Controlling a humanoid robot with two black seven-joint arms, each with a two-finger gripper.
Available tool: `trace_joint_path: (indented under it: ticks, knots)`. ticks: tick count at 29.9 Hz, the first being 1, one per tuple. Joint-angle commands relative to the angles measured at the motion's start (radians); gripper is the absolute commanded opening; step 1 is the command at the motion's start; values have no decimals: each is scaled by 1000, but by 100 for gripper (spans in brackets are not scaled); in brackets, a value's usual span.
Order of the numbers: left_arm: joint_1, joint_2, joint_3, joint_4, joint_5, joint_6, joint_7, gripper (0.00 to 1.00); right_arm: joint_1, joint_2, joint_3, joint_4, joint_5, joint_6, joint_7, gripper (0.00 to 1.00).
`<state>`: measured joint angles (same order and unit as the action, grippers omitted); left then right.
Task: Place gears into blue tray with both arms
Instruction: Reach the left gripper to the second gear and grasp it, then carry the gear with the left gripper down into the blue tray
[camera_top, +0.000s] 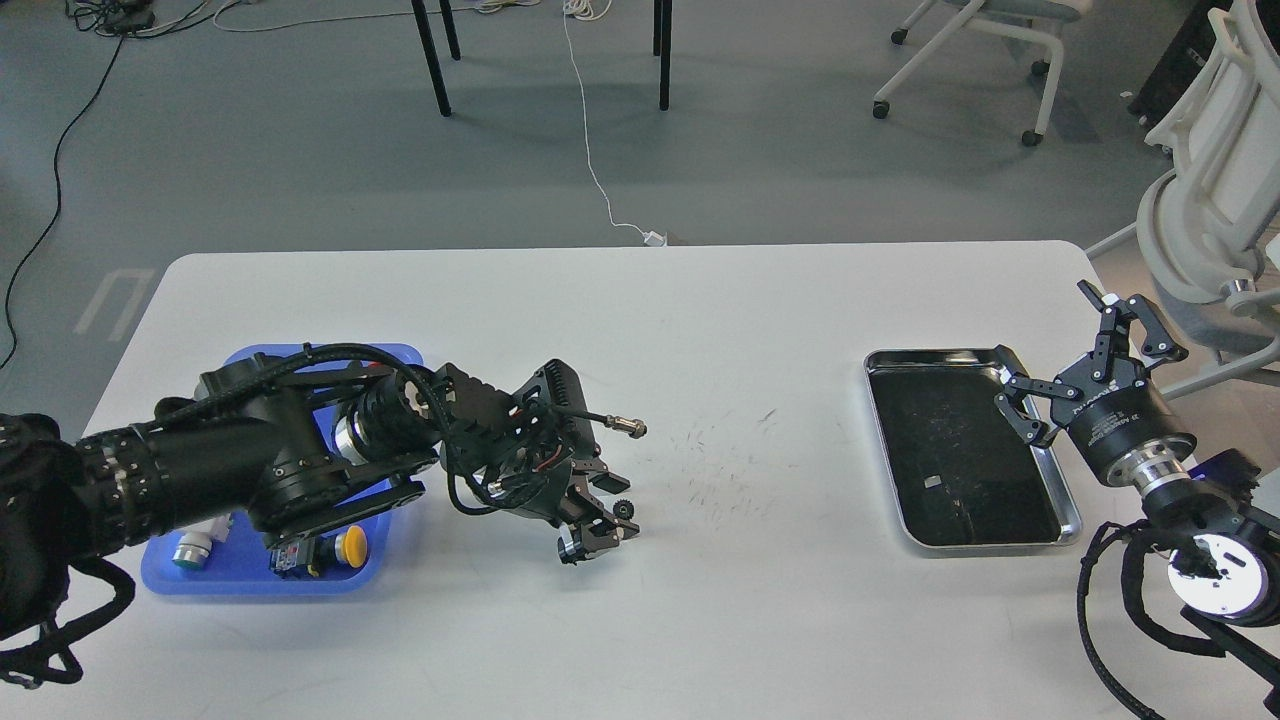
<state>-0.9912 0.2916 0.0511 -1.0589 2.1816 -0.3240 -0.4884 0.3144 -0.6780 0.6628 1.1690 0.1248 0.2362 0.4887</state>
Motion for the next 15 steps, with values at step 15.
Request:
trace_joint_path:
  ticks: [15]
  knots:
    - [-66,209,-52,-192,0,6,0,11,12,0,1,0,-1,0,0,97]
